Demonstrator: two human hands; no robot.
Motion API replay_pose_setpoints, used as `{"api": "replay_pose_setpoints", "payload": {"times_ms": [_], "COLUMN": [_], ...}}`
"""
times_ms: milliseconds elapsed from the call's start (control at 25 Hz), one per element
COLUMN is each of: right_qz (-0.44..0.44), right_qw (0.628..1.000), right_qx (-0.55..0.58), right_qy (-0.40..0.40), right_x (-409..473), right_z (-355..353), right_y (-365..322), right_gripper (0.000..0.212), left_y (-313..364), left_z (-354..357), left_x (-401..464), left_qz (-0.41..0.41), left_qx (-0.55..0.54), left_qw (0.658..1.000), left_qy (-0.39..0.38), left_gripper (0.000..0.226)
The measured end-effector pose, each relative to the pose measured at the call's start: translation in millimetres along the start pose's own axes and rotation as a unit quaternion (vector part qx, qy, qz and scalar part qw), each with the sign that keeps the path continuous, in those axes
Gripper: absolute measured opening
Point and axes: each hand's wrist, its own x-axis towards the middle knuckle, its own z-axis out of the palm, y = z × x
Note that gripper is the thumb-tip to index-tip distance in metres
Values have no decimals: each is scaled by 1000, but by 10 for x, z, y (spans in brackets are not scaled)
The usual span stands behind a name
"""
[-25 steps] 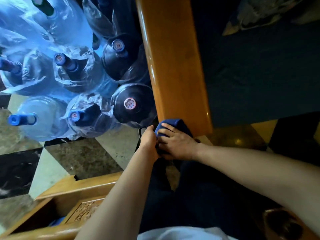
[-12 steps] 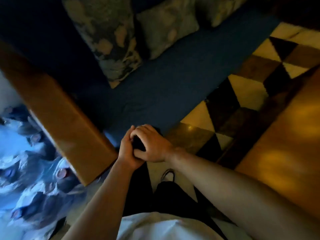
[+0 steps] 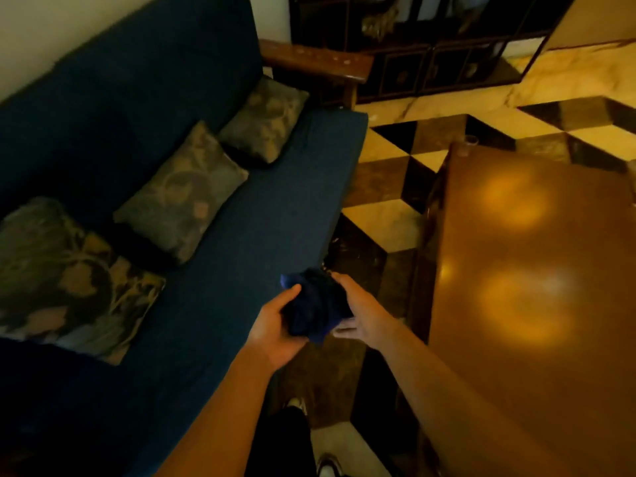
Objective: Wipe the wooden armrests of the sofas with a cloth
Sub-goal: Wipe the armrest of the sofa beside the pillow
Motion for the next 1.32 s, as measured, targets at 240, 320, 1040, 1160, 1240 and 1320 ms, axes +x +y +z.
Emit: {"api": "replay_pose_setpoints", "payload": {"times_ms": [240,320,1040,1160,1240,1320], "right_qz": [-194,-231,-262,-240,-222,-206], "right_qw": [975,966,964,969,974,977], "right_qx": [99,74,-47,-36,-28,-48], "right_qy": [52,89,-16,-46,-17,12], "right_x": [852,1016,3370,3843,4265,4661], "right_z": [-248,-352,-2423,-2610,-2663,-2680], "right_y": [-1204,-1613,-5908,-6683,-7175,-7597], "right_gripper": [18,9,27,29,21,17], "left_y": [814,1103,2873,3311,3614,3868], "left_z": [512,709,3855,4213,4404,4529], "left_x": [1324,1689,5439,5982,6414,6856], "left_qz": [37,58,-44,5,24,39], "left_qx": [111,170,49,28,-16,-38], "left_qw": [993,983,996,997,999,998], "left_qy": [7,34,-61,-65,-44,-20], "left_gripper": [40,35,40,50,49,41]}}
